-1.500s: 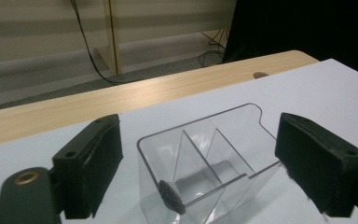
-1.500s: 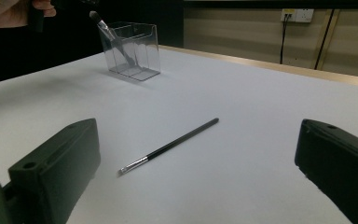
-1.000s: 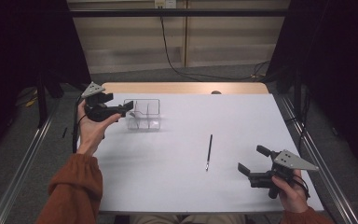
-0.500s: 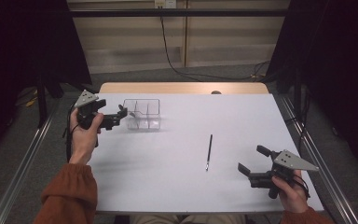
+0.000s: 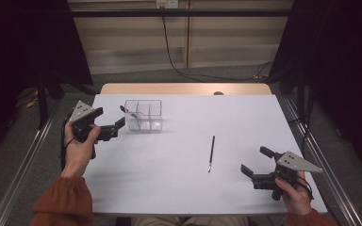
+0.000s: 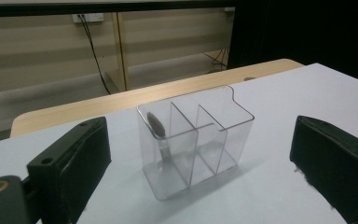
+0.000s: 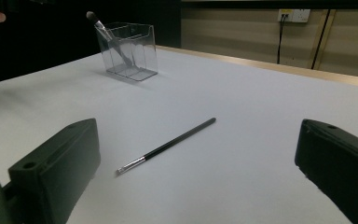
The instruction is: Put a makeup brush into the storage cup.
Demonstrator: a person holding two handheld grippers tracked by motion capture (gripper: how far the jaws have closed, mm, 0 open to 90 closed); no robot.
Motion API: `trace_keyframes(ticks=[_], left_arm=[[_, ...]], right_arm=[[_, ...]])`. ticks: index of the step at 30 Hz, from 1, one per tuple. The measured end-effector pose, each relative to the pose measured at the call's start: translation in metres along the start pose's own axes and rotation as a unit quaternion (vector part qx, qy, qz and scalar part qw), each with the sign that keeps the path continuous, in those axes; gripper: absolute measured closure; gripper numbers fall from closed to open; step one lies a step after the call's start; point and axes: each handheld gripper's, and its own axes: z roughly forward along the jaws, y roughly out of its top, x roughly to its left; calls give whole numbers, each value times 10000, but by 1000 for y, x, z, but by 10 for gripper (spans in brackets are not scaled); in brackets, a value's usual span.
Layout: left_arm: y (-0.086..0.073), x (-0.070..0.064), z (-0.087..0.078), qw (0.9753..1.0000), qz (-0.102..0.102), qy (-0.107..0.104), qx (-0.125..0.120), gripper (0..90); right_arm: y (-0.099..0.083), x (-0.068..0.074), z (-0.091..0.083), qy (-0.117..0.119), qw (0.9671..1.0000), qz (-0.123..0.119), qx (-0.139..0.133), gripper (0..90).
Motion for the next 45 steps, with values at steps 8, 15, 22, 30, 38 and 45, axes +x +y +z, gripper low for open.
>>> trace_keyframes(ticks=[8, 15, 22, 30, 38, 45], left_arm=[[-12, -9, -15, 9999, 144, -79, -31, 40], [-24, -19, -27, 9999, 106, -33, -60, 41], [-33, -29, -36, 9998, 45, -167, -109, 39], [-46, -35, -49, 9997, 81, -197, -153, 37], [-59, -42, -59, 9996, 127, -236, -105, 37], [-71, -45, -67, 9996, 186, -197, -90, 62]], right_arm=[[0, 0, 0, 0, 10000, 1, -5, 0], [0, 0, 0, -4, 10000, 7, 4, 0], [0, 0, -1, -14, 10000, 19, 2, 0], [-1, 0, -3, -67, 10000, 20, 8, 0], [-2, 0, -5, -117, 9999, 55, 17, 0], [-2, -1, -5, -130, 9999, 67, -6, 0]])
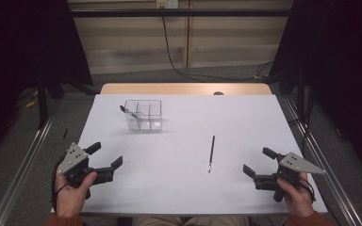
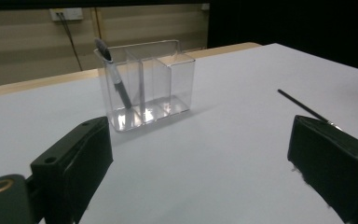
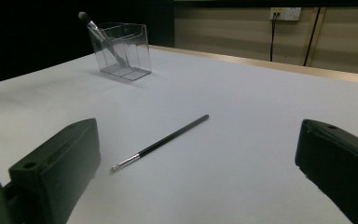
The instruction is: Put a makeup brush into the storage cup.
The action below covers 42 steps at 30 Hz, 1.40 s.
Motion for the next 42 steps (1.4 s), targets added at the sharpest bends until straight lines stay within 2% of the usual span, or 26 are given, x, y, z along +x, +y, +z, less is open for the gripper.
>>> trace_keyframes(ticks=[2, 9, 12, 16, 18, 20, 24, 27, 29, 37, 41, 42], left_arm=[[-3, -2, -2, 9999, -90, -50, 10, 56], [-10, -7, -12, 9999, -103, 4, -102, 43], [-12, -8, -13, 9999, 7, -1, -143, 43], [-15, -8, -13, 9999, -11, 52, -105, 43], [-16, -8, -12, 9999, -51, -42, -108, 43], [-16, -7, -11, 10000, -6, -56, -76, 43], [-16, -7, -11, 9999, -142, -76, -62, 38], [-16, -8, -13, 9998, -157, -94, -116, 27], [-16, -9, -14, 9995, -175, -185, -160, 22], [-16, -9, -12, 9997, -119, -207, -94, 22], [-17, -10, -10, 9995, -92, -287, -46, 24], [-18, -10, -10, 9994, -172, -294, -55, 24]], right_arm=[[0, 0, 0, 2, 10000, 5, -9, 0], [0, -1, -3, 1, 10000, 28, -27, 0], [0, 0, -3, 36, 10000, 21, -27, 0], [0, 0, -2, 71, 9999, 119, -28, 0], [0, 0, -3, 74, 9999, 128, -24, 0], [0, 0, -3, 103, 9998, 184, -39, 0], [1, 1, -3, 92, 9997, 239, -43, 0], [2, 5, -2, 132, 9998, 163, -29, 0], [2, 5, 0, 126, 9998, 145, 19, 0], [7, 6, 4, 3, 9999, 128, -1, 0], [9, 9, 12, 95, 9999, 99, 89, 0], [10, 10, 15, 120, 9998, 108, 125, 0]])
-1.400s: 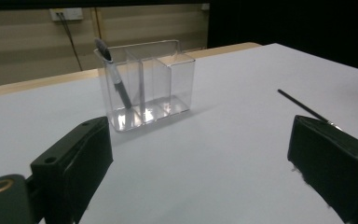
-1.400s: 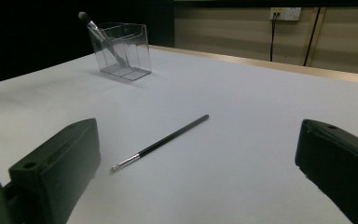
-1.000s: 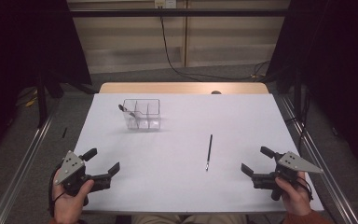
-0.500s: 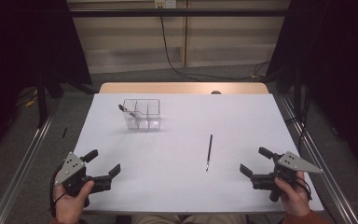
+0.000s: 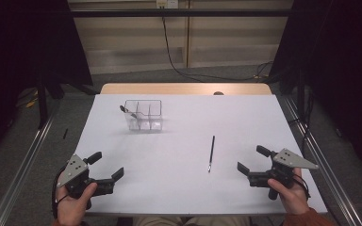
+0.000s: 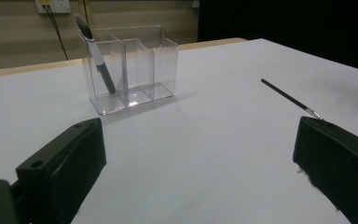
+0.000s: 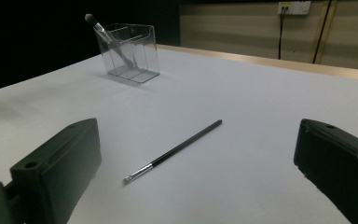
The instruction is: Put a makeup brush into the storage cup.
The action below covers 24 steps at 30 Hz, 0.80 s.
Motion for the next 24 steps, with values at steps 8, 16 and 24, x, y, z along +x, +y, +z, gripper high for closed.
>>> trace_keyframes(ticks=[8, 16, 24], left_arm=[[0, 1, 0, 9999, 36, 106, 18, 26], [0, 2, -1, 9999, 47, 120, 41, 30], [1, 2, -1, 9999, 47, 96, 62, 39]], right_arm=[[4, 6, 15, 144, 9997, -115, 160, 1], [10, 8, 29, 253, 9992, -196, 238, 0], [21, 7, 44, 250, 9990, -264, 261, 1]])
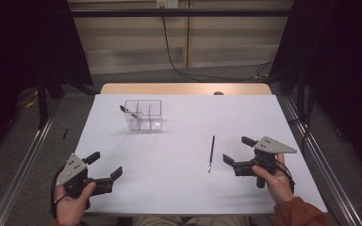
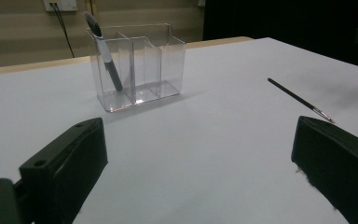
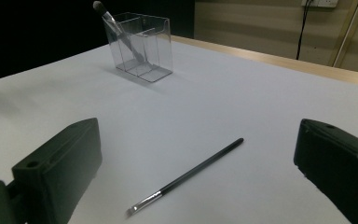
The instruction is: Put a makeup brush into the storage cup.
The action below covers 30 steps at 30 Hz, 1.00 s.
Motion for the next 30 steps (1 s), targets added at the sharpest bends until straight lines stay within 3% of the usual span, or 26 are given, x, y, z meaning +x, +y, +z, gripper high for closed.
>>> trace_keyframes(ticks=[3, 5, 16, 26, 30], left_arm=[[1, 1, 1, 9999, 102, -26, -2, 40], [0, 2, 0, 10000, 20, -45, -31, 40], [1, 0, 1, 9999, 81, -114, 20, 39], [1, 1, 2, 9999, 143, -90, 36, 39], [2, 0, 2, 9998, 148, -96, 77, 39]], right_arm=[[5, 0, 7, 15, 10000, -26, 4, 1], [8, 0, 13, 27, 10000, -51, 13, 1], [25, 1, 38, 37, 9999, -88, 85, 2], [38, -1, 60, 42, 9985, -167, 528, 4], [42, -1, 68, 253, 9959, -192, 849, 3]])
